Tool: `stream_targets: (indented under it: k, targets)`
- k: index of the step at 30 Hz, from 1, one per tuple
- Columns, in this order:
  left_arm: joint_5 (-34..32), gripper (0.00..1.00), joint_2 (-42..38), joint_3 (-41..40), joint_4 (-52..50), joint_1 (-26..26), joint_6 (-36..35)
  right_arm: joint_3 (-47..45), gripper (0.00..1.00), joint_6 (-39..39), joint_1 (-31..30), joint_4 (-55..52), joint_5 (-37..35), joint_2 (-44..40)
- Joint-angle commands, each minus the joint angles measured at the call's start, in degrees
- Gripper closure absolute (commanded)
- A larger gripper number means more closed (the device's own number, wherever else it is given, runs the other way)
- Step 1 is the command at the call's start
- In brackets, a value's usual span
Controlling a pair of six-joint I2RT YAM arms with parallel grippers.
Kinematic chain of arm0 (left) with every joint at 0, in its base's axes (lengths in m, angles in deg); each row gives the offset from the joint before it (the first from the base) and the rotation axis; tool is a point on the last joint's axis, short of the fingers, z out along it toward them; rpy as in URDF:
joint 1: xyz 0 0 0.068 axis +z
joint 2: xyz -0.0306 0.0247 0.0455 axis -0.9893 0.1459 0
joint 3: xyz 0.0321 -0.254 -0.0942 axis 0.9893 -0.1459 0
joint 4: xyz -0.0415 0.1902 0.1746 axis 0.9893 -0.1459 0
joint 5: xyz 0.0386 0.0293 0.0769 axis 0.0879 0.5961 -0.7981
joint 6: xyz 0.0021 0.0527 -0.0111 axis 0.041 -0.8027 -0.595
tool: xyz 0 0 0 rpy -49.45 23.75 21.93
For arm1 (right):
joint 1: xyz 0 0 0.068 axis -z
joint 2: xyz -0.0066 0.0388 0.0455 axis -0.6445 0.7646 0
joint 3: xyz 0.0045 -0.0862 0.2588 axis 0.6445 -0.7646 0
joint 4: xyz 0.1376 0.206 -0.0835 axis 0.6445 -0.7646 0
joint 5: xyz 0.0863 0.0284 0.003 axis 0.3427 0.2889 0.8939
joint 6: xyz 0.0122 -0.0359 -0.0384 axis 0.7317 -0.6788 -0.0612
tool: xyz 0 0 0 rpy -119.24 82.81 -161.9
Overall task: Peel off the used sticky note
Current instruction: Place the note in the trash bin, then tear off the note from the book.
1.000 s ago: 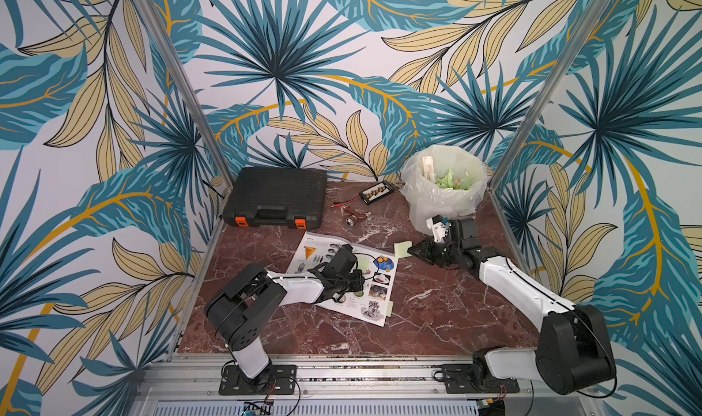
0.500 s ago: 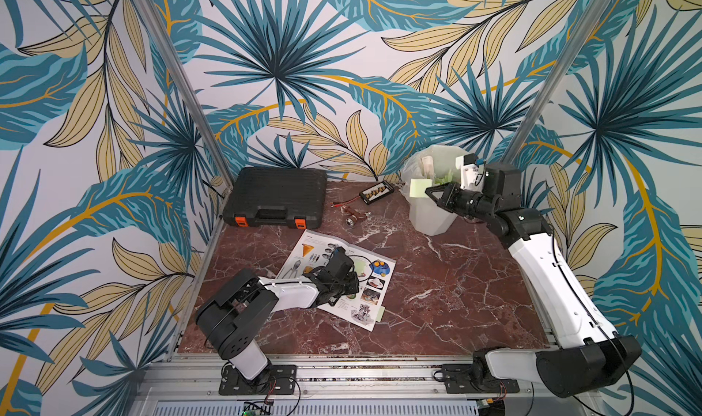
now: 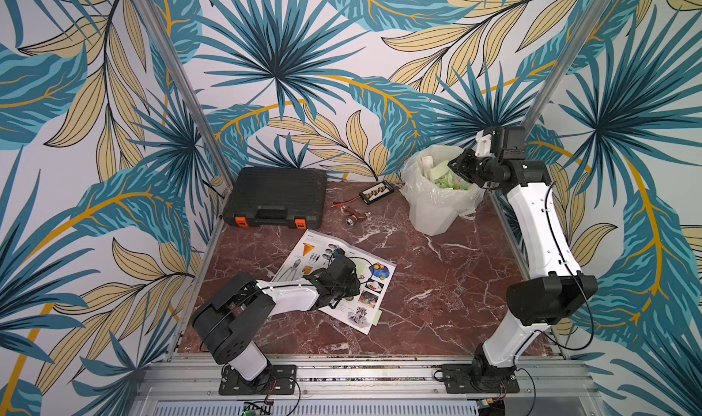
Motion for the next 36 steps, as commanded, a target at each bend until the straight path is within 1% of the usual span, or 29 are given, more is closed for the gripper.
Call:
stream_targets:
  k: [1, 6, 8, 10, 13, 17, 19, 20, 24, 27, 32, 36]
  targets:
    - [-0.07, 0.62, -1.68, 1.88, -7.39, -0.21, -2.4, 6.46, 0.68, -3.19, 0.85, -9.23, -2.35, 3.25]
    - [-0.53, 0.55, -4.58, 3.68, -11.05, -0.25, -5.06, 15.18, 0.57, -5.25, 1.18, -15.49, -2.92, 7.53]
    - [-0.81, 0.53, -5.96, 3.94, -12.11, -0.16, -5.97, 17.07, 0.55, -5.62, 1.18, -17.14, -2.23, 8.27]
    - [-1.51, 0.53, -7.31, 4.15, -13.58, -0.15, -6.72, 17.5, 0.54, -5.37, 1.18, -17.61, -1.24, 7.97]
    - [-2.67, 0.51, -9.16, 4.19, -15.54, 0.62, -7.64, 17.26, 0.54, -4.76, 0.92, -17.81, 2.23, 6.97]
    - [-1.5, 0.5, -10.66, 3.05, -16.41, 3.64, -8.38, 14.31, 0.53, -4.81, -1.4, -16.78, 7.28, 4.24]
    - [-0.86, 0.5, -10.54, 2.39, -16.31, 5.33, -8.81, 9.61, 0.53, -4.69, -3.53, -13.79, 8.64, 1.58]
    - [-0.3, 0.5, -10.24, 2.15, -16.11, 6.22, -9.01, 5.69, 0.53, -4.13, -4.59, -11.5, 9.3, -0.31]
    - [0.9, 0.49, -8.15, 2.03, -15.09, 8.06, -9.89, -12.8, 0.52, 0.28, -8.93, 2.39, 12.83, -9.77]
    - [1.92, 0.5, -5.65, 2.78, -13.84, 8.37, -10.18, -25.33, 0.52, 4.17, -12.52, 12.56, 15.04, -15.74]
    - [2.97, 0.5, -2.11, 3.04, -11.59, 8.5, -10.04, -43.3, 0.51, 11.73, -17.75, 27.05, 16.6, -21.31]
    - [3.58, 0.5, -0.65, 2.3, -9.92, 8.58, -9.62, -52.26, 0.51, 15.0, -21.86, 33.83, 15.44, -22.61]
